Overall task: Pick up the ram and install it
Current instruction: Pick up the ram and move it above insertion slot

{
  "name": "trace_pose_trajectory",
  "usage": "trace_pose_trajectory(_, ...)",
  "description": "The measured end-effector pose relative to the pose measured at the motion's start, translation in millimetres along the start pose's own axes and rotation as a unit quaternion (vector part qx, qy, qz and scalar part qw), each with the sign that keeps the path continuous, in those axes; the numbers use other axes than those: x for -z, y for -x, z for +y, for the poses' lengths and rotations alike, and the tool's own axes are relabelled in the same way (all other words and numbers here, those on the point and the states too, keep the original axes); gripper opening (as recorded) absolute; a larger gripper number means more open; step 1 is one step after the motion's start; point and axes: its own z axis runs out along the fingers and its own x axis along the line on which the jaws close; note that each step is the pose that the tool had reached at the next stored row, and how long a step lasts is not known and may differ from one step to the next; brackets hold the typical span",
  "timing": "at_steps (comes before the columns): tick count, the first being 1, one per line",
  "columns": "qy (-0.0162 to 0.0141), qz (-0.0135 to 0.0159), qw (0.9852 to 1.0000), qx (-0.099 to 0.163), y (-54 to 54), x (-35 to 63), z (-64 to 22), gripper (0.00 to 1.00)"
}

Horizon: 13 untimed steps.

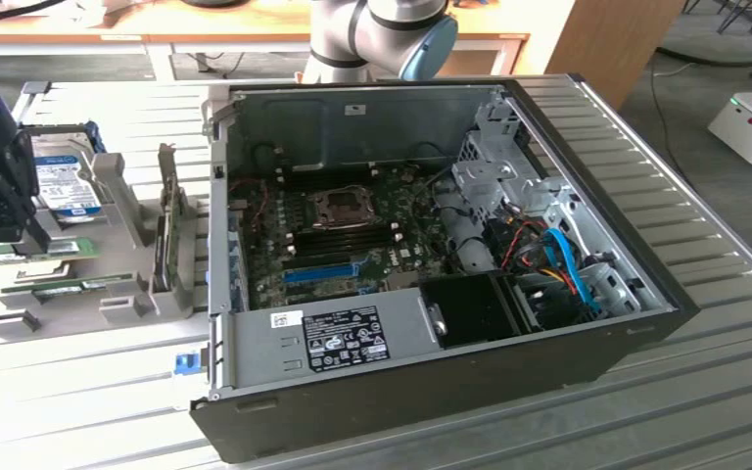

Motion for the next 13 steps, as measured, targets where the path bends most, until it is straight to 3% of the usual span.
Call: trace_pose_trajectory(13, 0.0, 0.0, 1.0, 0.0, 0.1, 15.0, 0.5, 0.12)
